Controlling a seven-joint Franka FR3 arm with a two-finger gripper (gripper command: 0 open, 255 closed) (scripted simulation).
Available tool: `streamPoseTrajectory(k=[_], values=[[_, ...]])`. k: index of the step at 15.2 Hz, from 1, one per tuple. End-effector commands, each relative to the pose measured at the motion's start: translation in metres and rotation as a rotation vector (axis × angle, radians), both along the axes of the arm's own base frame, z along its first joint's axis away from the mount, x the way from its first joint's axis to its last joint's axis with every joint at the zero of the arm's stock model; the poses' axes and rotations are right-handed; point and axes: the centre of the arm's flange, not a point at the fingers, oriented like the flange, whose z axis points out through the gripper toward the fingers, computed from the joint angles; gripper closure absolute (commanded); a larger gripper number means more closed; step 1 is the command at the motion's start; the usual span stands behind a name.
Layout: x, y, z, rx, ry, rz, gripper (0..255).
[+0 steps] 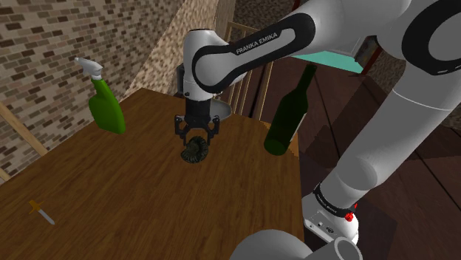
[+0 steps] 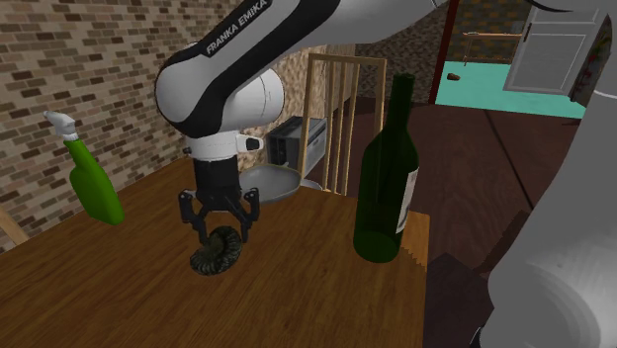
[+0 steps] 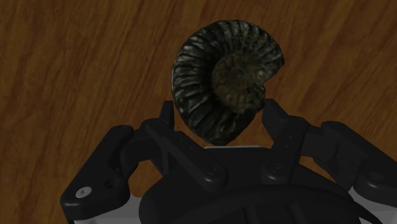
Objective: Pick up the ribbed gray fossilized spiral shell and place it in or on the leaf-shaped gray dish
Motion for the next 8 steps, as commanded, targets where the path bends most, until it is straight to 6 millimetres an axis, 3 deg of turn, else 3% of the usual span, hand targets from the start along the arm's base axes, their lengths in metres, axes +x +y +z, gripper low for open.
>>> streamPoseTrajectory(k=[1,8], values=[[0.000,-0.001,0.010,0.000,0.000,0.000,255],[0.000,-0.001,0.047,0.000,0.000,0.000,255]])
